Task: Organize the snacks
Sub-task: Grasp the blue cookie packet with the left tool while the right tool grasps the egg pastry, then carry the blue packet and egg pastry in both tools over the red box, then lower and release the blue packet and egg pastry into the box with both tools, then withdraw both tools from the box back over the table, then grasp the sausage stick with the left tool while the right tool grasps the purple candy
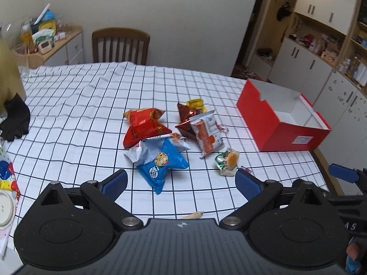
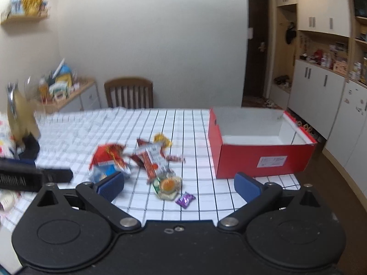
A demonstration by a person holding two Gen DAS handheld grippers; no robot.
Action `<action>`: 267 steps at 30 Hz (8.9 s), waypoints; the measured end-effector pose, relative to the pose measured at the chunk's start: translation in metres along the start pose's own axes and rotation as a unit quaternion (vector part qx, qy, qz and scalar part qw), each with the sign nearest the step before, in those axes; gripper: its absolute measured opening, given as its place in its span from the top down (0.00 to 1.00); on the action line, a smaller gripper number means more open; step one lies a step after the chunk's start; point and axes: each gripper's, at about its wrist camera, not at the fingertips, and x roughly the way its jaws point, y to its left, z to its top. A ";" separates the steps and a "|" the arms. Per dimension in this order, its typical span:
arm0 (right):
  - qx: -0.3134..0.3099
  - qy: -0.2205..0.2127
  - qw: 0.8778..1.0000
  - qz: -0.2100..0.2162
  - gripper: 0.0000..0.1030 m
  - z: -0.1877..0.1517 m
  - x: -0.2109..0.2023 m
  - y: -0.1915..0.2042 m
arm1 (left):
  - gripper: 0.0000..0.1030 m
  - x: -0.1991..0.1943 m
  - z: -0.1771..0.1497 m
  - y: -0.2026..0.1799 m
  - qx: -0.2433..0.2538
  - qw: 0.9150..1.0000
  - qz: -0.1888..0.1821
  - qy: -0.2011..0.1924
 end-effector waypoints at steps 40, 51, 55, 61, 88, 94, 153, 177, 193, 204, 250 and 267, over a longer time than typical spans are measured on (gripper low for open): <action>-0.118 0.185 0.971 0.095 0.26 -0.024 0.219 0.004 | 0.25 0.166 0.019 0.041 -0.182 0.973 0.049 0.135; -0.104 0.205 0.970 0.084 0.39 -0.028 0.220 0.008 | 0.43 0.155 0.016 0.041 -0.168 0.975 0.051 0.139; -0.105 0.205 0.970 0.075 0.40 -0.030 0.213 0.009 | 0.43 0.144 0.010 0.042 -0.166 0.975 0.047 0.139; -0.095 0.199 0.973 0.064 0.42 -0.031 0.191 0.006 | 0.43 0.121 0.003 0.035 -0.146 0.979 0.035 0.136; -0.023 0.127 0.991 0.034 0.42 0.016 0.039 0.002 | 0.43 0.017 0.025 -0.033 0.028 0.996 -0.070 0.044; -0.023 0.114 0.993 0.026 0.42 0.033 0.024 -0.010 | 0.43 0.011 0.047 -0.063 0.058 0.994 -0.089 0.025; -0.109 0.252 0.962 0.006 0.42 0.076 0.235 -0.241 | 0.43 0.307 0.142 -0.326 0.130 0.971 -0.012 0.200; -0.099 0.212 0.972 0.015 0.26 0.095 0.210 -0.248 | 0.35 0.262 0.154 -0.313 0.114 0.981 -0.041 0.150; -0.077 0.163 0.984 0.008 0.18 0.114 0.145 -0.216 | 0.35 0.173 0.161 -0.277 0.139 0.985 -0.077 0.070; -0.046 0.131 0.990 -0.001 0.15 0.116 0.106 -0.178 | 0.35 0.112 0.147 -0.236 0.147 0.984 -0.093 0.030; 0.002 0.112 0.993 0.032 0.00 0.029 0.066 -0.030 | 0.18 0.014 0.004 -0.022 0.118 0.992 -0.033 0.003; 0.008 0.167 0.986 -0.002 0.07 -0.008 0.113 -0.019 | 0.18 0.055 -0.045 -0.005 0.161 0.984 -0.029 0.065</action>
